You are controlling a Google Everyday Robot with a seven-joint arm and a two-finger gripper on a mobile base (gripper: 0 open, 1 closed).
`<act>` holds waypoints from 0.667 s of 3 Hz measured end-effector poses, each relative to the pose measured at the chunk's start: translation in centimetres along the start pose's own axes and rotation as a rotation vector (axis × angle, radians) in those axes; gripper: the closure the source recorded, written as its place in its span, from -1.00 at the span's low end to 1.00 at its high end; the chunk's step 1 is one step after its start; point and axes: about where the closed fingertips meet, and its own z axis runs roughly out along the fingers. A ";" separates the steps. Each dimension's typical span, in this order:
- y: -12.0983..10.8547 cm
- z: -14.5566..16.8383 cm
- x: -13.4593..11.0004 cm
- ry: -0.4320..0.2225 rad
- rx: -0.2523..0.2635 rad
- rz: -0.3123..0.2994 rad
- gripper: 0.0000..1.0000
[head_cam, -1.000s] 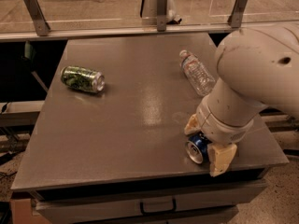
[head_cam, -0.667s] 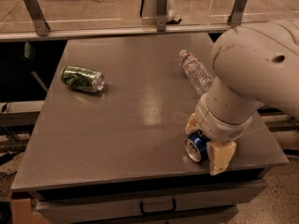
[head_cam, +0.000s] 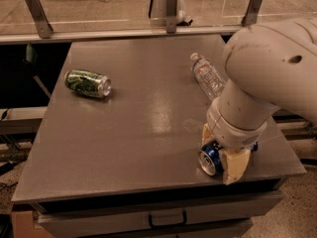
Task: Place pepsi can upright
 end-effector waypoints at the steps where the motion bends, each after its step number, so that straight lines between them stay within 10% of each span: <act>1: -1.3 -2.5 -1.0 -0.040 0.013 0.012 1.00; 2: -3.4 -7.6 -3.1 -0.178 -0.004 0.071 1.00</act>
Offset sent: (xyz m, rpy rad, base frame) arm 0.0406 0.0746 0.2168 0.4226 0.0740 -0.0886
